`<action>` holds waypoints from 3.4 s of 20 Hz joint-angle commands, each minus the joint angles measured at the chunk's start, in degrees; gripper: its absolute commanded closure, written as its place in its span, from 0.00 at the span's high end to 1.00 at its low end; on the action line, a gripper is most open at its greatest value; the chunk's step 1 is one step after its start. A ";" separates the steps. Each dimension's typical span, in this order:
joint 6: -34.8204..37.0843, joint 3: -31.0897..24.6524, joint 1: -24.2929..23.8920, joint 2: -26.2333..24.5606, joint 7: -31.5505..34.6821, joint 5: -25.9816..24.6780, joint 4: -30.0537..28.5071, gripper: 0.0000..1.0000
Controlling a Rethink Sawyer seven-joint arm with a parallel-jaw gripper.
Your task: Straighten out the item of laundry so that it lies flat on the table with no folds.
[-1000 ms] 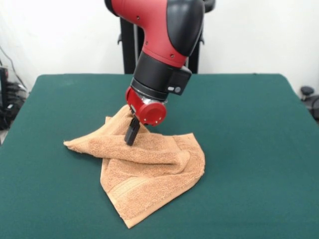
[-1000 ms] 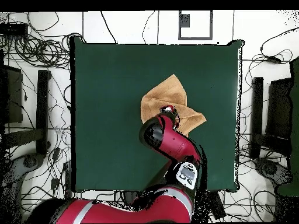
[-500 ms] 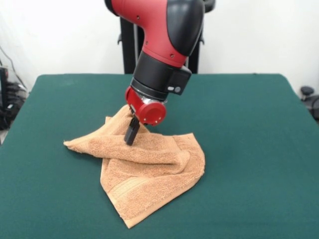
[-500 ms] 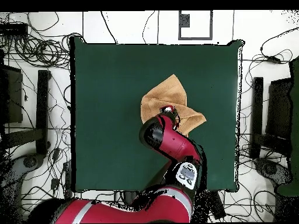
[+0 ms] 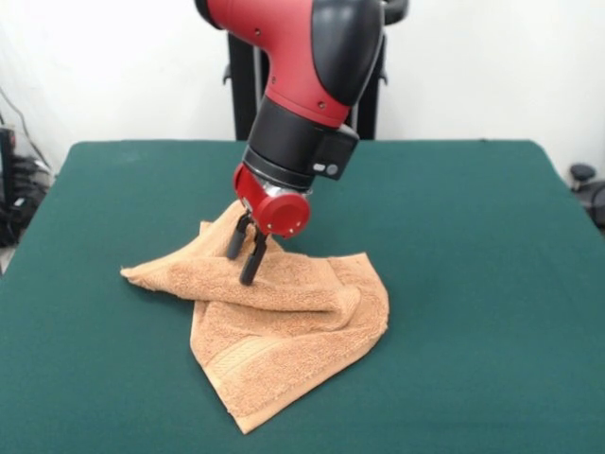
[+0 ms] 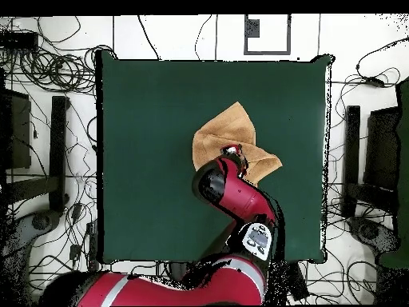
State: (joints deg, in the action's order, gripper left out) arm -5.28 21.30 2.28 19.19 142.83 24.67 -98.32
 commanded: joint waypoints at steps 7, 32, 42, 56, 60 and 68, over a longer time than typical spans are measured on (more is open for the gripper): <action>4.33 -3.22 0.27 -2.54 3.22 -2.90 -1.48 1.00; 3.23 -5.79 -3.58 -3.33 3.29 -5.96 -1.39 0.00; 3.87 -2.61 -0.73 -3.79 3.58 -6.23 -0.45 0.00; 6.00 0.93 3.10 -4.94 3.12 -5.18 1.28 0.00; 8.28 1.50 3.75 -3.48 2.99 -5.16 1.40 0.00; 10.45 3.30 5.60 -3.33 2.72 -5.08 2.07 0.00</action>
State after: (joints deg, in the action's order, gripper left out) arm -3.97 26.16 5.50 16.90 142.83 20.03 -98.18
